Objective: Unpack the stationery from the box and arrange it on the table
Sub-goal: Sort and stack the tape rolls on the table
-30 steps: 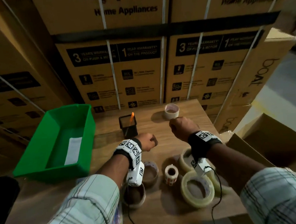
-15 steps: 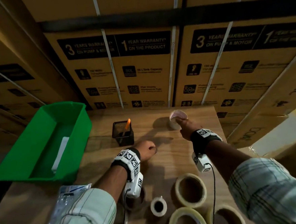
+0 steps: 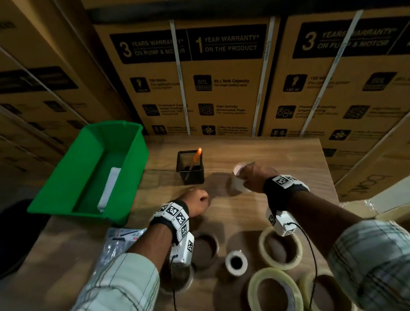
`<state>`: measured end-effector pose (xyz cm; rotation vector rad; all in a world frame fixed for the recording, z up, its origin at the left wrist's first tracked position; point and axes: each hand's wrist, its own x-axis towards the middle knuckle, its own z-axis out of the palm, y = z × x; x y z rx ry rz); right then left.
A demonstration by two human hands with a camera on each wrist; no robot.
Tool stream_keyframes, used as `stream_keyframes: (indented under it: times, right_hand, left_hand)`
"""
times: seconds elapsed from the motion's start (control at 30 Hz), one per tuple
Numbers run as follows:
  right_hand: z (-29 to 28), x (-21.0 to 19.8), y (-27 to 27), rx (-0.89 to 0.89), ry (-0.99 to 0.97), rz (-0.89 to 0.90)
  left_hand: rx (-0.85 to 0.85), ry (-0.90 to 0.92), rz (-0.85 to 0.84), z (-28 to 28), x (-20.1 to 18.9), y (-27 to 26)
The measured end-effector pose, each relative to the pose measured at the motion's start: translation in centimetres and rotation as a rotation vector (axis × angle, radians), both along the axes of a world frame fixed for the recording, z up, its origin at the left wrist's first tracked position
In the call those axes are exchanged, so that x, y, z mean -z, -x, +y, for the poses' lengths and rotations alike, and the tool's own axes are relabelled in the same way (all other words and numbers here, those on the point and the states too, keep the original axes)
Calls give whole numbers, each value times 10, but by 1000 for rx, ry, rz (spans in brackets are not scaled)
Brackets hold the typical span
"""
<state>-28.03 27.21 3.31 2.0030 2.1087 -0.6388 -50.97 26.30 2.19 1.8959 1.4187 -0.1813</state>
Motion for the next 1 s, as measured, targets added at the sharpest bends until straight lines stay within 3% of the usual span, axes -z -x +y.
stream_keyframes:
  times: [0.2, 0.33, 0.5, 0.63, 0.83, 1.0]
  right_hand:
    - [-21, -33, 82, -207, -22, 26]
    - [-39, -42, 145, -356, 14, -65]
    - [-62, -34, 200, -323, -32, -65]
    - [-80, -27, 219, -245, -114, -85]
    - [-103, 2, 224, -231, 13, -101]
    - [-120, -9, 222, -238, -29, -88]
  left_hand:
    - [-37, -27, 2, -19, 3, 68]
    - [-114, -63, -85, -41, 10, 115]
    - [-124, -54, -110, -78, 10, 152]
    - [-135, -28, -95, -100, 5, 169]
    - [-132, -68, -95, -115, -9, 174]
    - [-86, -95, -101, -122, -18, 166]
